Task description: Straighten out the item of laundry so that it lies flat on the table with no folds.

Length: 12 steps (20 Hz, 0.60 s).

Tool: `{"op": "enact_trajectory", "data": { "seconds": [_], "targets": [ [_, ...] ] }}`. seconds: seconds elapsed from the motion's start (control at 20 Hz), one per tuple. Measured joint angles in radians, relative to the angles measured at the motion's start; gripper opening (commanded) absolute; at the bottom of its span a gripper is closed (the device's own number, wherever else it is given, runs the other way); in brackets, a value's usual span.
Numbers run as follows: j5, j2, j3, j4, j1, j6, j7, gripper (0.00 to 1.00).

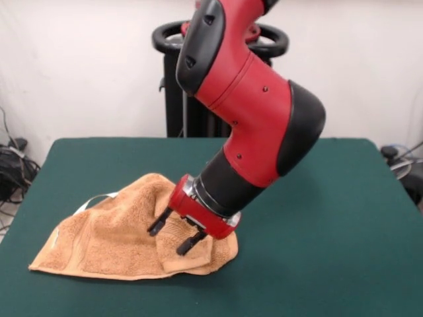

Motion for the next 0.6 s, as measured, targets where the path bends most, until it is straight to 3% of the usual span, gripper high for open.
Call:
{"op": "enact_trajectory", "data": {
  "seconds": [0.6],
  "targets": [
    [0.0,0.012,0.0,0.0,-0.026,-0.133,0.0,1.0]
  ]
}}
